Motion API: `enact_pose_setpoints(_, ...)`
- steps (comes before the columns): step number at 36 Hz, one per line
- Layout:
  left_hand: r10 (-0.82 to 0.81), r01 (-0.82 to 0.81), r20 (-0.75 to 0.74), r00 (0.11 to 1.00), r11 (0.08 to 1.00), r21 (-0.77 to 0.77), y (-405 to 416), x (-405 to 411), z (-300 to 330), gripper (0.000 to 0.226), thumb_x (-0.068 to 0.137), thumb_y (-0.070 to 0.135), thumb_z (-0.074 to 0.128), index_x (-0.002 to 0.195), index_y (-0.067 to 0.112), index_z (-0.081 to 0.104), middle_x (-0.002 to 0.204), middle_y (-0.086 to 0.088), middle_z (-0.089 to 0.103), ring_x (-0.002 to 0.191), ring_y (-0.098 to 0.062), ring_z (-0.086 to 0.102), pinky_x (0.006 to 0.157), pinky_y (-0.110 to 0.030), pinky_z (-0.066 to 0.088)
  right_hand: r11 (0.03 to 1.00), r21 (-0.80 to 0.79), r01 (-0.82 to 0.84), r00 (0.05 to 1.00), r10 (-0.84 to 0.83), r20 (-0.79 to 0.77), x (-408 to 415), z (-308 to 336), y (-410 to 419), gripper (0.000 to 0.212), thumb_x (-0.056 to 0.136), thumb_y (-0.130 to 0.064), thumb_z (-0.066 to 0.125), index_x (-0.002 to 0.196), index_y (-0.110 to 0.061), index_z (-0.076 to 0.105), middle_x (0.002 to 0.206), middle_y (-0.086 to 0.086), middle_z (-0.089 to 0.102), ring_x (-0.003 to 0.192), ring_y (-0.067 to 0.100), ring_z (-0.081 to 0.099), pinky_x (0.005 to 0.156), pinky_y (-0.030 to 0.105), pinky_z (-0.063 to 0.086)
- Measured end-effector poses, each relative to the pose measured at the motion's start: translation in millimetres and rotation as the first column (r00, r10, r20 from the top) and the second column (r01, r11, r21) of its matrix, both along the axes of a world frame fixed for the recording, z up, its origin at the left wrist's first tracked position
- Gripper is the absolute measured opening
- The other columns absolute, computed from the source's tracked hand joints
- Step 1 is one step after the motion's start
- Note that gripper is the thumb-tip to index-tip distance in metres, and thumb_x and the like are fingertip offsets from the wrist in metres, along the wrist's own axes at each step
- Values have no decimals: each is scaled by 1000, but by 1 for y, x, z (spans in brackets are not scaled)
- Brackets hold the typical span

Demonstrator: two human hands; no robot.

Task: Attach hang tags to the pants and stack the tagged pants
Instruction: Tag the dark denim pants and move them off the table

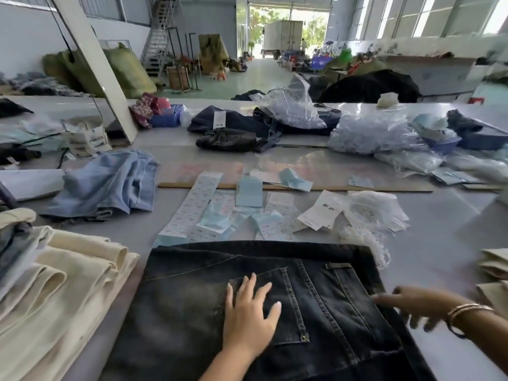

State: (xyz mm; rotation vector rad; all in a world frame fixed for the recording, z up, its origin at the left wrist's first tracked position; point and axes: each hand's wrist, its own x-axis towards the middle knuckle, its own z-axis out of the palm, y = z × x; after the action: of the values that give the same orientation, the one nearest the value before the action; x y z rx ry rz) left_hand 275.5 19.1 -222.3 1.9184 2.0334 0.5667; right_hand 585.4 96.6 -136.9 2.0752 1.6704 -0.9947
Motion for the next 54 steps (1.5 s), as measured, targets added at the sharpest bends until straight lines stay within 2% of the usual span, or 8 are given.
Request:
enact_pose_setpoints(10,10,-3,-167,986,999,42,-6,5,-4,62,88,62,23,145,39,33,161,4,14,148,-10,5,118,-37,-13,892,-190,411,653,-434,-620,-20,1,-22,41,74,-11,72,107,11,61,89,30,69,63,34,69,59,45,59)
enact_pose_setpoints(14,-40,5,220,975,987,159,-5,3,10,25,91,36,58,115,35,64,131,11,53,127,-8,40,113,-25,25,942,-37,334,605,-245,-757,-62,37,-26,25,79,-5,68,103,2,63,88,25,71,72,36,70,64,41,60)
enact_pose_setpoints(20,87,-32,953,289,996,-82,-17,16,58,43,82,47,62,104,10,65,102,-14,71,99,-26,66,90,-41,52,951,98,292,448,-46,-893,-158,39,-56,27,77,4,69,103,-1,63,95,19,72,80,27,70,74,35,58)
enact_pose_setpoints(32,322,-3,943,87,946,-323,-30,-18,42,22,93,20,57,111,10,65,95,-10,75,86,-22,72,61,-24,56,774,-215,596,89,-329,-940,-155,13,-67,16,86,-10,60,91,3,67,76,18,72,56,21,68,45,22,52)
enact_pose_setpoints(37,278,-19,953,123,961,-277,-28,-15,36,37,83,24,64,115,6,62,98,-10,74,91,-25,72,69,-29,57,696,222,683,451,-162,-878,-99,21,-61,44,86,1,63,127,-9,50,111,18,66,88,23,67,63,20,55)
enact_pose_setpoints(41,219,-18,971,95,976,-219,-28,-6,37,60,65,40,73,115,8,61,97,-7,75,90,-21,72,67,-25,56,499,797,340,939,-131,-318,-91,29,-70,56,79,-20,75,131,-24,55,132,12,49,122,33,43,102,49,30)
enact_pose_setpoints(47,162,-37,986,-24,986,-163,-27,14,46,59,78,50,57,117,7,61,102,-17,72,94,-32,70,72,-35,58,719,689,92,870,278,-407,-176,25,-98,30,81,-55,58,104,-36,59,94,-20,53,80,-10,50,70,9,36)
enact_pose_setpoints(54,138,116,989,47,983,-143,-38,-1,45,53,86,50,49,118,11,66,107,-17,71,98,-29,69,72,-31,57,795,601,86,922,166,-350,-198,9,-87,32,75,-61,56,93,-36,47,85,-21,54,89,2,57,71,20,44)
